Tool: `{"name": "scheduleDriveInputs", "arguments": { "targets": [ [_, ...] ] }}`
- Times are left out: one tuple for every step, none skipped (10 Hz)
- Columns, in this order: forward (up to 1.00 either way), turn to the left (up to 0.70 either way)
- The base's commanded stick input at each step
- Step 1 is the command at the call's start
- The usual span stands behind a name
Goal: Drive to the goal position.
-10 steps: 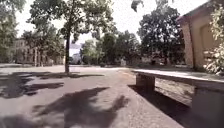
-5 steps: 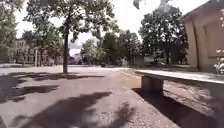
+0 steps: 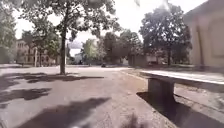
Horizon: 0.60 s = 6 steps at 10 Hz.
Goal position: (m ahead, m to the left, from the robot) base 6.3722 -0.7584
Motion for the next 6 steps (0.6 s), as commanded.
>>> {"name": "scheduleDriveInputs", "arguments": {
  "targets": [
    [0.85,0.0],
    [0.85,0.0],
    [0.85,0.0],
    [0.85,0.0],
    [0.85,0.0],
    [0.85,0.0]
  ]
}}
